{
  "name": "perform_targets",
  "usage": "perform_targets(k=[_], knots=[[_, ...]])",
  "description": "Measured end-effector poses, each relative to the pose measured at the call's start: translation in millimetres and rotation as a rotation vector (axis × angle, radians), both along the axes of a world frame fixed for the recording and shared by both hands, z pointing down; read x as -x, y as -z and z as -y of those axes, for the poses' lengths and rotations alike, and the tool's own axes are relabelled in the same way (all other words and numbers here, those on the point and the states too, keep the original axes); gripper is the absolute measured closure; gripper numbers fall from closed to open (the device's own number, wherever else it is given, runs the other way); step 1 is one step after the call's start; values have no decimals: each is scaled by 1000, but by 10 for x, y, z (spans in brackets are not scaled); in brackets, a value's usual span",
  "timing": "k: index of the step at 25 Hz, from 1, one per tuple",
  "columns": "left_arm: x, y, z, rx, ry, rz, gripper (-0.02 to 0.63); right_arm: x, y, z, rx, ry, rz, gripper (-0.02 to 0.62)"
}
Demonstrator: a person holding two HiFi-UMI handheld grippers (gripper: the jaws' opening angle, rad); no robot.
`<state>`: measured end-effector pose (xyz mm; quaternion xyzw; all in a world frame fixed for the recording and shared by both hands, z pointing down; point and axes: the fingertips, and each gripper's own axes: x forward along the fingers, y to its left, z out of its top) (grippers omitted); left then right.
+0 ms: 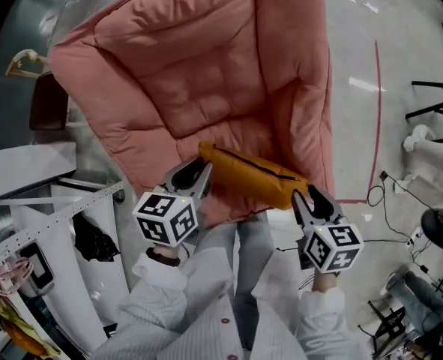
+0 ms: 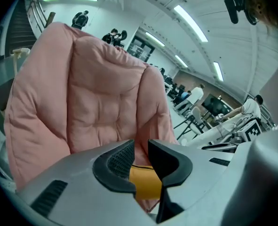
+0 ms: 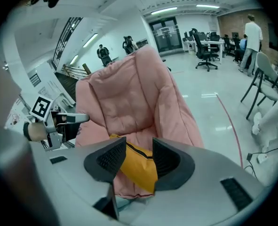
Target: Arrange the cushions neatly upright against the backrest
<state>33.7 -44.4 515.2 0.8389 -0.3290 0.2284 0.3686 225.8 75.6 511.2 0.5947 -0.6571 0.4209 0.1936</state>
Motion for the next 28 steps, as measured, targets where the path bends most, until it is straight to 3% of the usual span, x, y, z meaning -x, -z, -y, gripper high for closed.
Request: perform_targets(k=[12, 22, 28], knots=[[299, -1009, 15, 124, 55, 66, 418, -311, -942, -428, 175, -252, -39, 376], [183, -1598, -4, 250, 38, 78, 299, -380, -1384, -562, 237, -404, 92, 370], [140, -1853, -108, 276, -30, 157, 296, -340, -1453, -596, 257, -423, 144, 368]])
